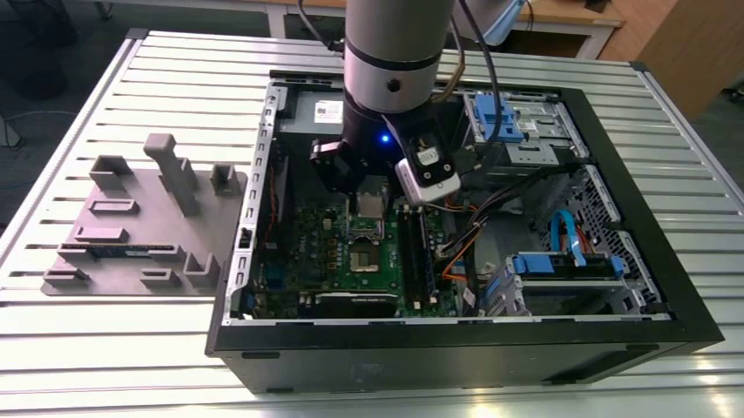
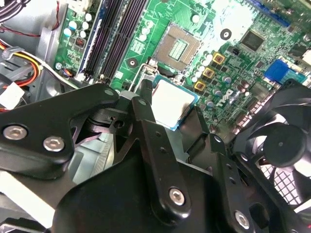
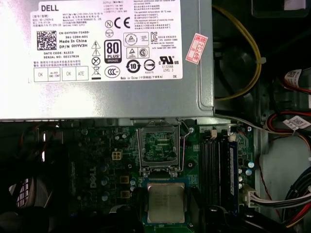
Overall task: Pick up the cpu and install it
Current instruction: 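Pick up the cpu and move it towards the insertion slot, then place the cpu into insertion slot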
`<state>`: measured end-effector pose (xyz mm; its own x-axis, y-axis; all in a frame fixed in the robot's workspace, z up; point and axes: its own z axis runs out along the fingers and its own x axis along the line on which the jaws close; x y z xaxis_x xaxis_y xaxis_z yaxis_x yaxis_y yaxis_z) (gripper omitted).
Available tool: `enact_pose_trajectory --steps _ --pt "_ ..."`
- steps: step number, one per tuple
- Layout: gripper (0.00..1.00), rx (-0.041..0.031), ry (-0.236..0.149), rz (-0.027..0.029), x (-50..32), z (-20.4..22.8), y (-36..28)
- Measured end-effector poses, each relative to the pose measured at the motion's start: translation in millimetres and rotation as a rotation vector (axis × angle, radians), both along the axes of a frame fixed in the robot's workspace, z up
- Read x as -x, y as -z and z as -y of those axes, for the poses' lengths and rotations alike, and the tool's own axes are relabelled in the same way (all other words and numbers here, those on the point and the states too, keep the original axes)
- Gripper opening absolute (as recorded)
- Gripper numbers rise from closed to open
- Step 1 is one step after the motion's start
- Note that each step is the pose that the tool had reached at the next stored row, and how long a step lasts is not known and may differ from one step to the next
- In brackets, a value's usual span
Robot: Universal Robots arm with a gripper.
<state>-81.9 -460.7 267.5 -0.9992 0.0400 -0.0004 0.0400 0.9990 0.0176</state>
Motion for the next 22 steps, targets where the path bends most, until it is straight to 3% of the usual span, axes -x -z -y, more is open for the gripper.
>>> enact_pose_trajectory --steps 12,22 --pt "0.47 0.0002 0.000 0.0000 0.1 1.3 2.7" --pt "0.47 0.0002 0.000 0.0000 0.2 4.8 12.2"
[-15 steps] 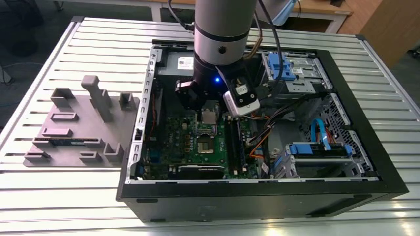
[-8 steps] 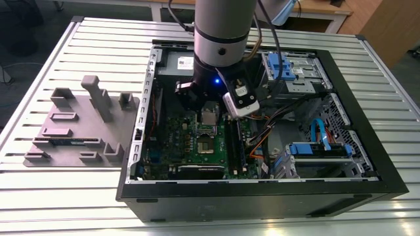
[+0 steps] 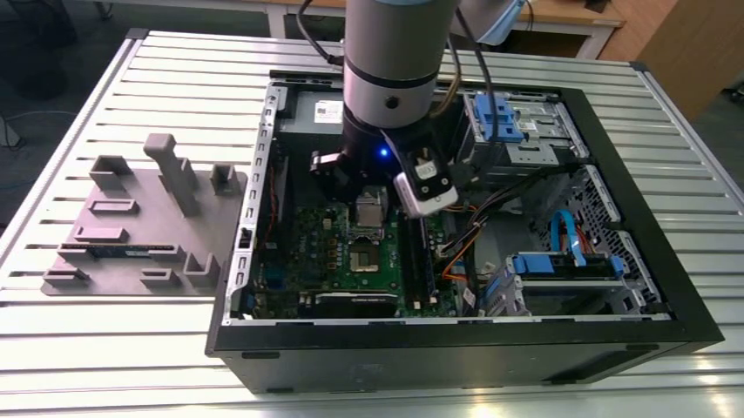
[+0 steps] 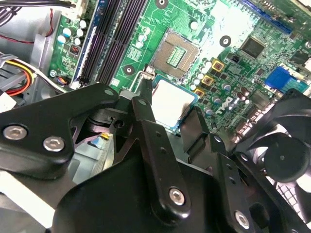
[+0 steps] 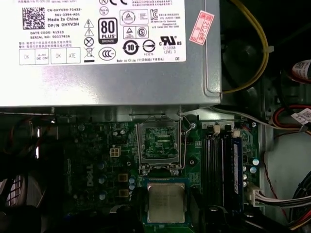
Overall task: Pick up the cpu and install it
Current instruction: 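Place the cpu into insertion slot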
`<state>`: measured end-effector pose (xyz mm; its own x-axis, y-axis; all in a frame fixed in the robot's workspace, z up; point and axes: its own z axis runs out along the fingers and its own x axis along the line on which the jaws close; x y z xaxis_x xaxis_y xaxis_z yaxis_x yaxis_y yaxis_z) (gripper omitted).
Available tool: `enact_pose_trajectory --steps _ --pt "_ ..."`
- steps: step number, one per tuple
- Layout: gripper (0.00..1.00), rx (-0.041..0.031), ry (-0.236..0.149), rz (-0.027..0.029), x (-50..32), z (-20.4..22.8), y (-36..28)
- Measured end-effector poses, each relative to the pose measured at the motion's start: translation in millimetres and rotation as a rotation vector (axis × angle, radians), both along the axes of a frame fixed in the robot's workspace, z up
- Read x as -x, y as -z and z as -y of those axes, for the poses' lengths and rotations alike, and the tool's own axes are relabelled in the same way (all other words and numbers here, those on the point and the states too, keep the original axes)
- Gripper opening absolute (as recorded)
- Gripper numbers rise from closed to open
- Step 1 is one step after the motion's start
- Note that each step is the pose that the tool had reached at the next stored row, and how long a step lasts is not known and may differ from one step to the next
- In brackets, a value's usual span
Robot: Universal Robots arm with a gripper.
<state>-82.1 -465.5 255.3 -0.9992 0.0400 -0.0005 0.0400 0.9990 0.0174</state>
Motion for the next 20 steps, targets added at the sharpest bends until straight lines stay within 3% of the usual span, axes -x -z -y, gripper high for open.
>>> enact_pose_trajectory --steps 5,17,20 --pt "0.47 0.0001 0.000 0.0015 0.1 1.8 6.9" --pt "0.47 -0.0001 0.000 0.0017 0.2 16.0 22.5" --pt "0.47 0.0000 0.000 0.0016 0.3 17.3 27.0"
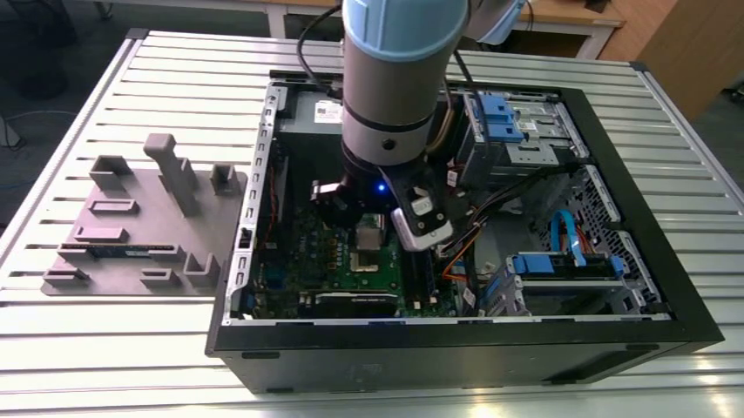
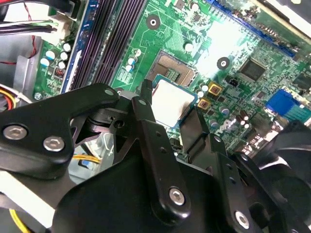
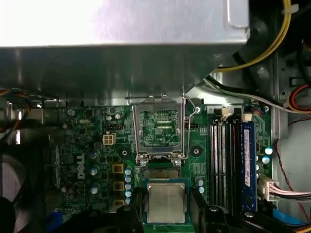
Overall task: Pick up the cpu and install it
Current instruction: 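Place the cpu into insertion slot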
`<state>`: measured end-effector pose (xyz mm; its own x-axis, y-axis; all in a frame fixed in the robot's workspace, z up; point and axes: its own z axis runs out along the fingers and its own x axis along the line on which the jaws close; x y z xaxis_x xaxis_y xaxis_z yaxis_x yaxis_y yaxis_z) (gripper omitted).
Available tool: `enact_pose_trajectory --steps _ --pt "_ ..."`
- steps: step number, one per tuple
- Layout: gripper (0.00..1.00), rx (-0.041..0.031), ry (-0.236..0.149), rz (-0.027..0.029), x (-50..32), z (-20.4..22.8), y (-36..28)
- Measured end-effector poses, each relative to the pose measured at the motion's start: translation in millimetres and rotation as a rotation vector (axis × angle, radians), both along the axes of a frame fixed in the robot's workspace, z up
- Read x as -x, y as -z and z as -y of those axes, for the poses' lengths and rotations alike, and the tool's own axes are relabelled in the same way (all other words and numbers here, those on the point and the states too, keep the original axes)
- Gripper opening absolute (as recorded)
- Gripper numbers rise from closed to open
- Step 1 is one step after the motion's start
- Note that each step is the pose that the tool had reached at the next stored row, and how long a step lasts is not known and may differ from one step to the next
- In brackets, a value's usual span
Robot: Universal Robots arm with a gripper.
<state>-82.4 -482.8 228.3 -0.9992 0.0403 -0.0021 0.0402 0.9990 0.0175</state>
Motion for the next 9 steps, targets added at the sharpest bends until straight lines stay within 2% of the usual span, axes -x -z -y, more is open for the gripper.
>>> enact_pose_trajectory --steps 9 --pt "0.47 0.0000 0.000 0.0008 0.8 0.7 13.6"
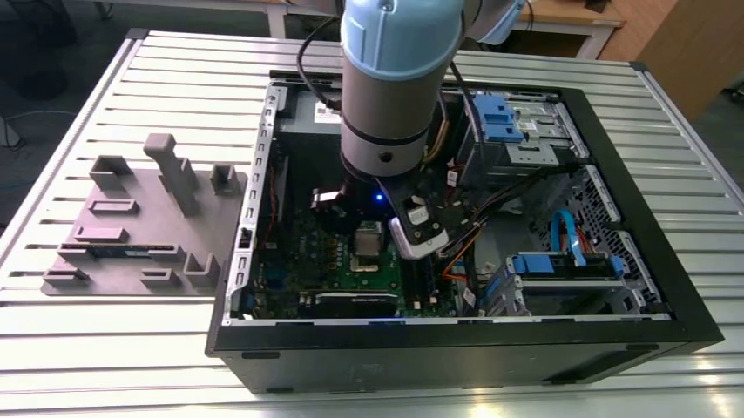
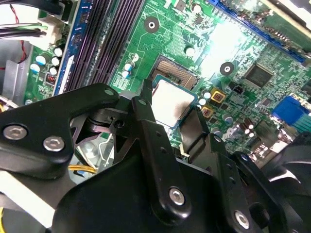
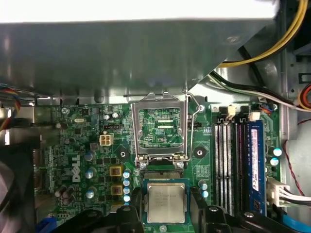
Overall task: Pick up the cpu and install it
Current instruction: 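Place the cpu into insertion slot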
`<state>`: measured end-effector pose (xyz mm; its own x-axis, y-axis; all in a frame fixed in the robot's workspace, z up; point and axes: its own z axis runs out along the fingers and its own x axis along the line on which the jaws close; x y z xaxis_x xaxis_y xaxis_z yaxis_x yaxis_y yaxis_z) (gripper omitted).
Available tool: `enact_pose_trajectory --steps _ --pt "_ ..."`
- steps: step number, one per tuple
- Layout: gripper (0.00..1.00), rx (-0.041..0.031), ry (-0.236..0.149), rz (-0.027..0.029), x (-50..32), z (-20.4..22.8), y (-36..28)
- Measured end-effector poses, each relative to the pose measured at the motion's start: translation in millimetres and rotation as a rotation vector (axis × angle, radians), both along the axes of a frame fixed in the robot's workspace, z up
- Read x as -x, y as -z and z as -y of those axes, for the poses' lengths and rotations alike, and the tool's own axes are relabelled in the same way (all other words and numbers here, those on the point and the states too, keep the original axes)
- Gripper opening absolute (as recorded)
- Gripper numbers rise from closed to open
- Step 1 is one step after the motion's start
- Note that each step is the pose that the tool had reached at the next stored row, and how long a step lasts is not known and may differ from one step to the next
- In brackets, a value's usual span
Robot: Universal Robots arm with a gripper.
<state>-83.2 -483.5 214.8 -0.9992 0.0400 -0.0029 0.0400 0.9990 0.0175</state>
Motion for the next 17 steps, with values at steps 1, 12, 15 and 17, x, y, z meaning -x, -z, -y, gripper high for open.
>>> enact_pose_trajectory --steps 1,12,15,17 --pt "0.47 0.0000 0.000 0.0002 0.1 0.0 0.9" --pt "0.47 0.0000 0.000 0.0004 1.0 0.0 9.0" --pt "0.47 0.0001 0.000 0.0003 1.9 0.0 10.9" --pt "0.47 0.0002 0.000 0.0002 1.9 0.0 11.0"
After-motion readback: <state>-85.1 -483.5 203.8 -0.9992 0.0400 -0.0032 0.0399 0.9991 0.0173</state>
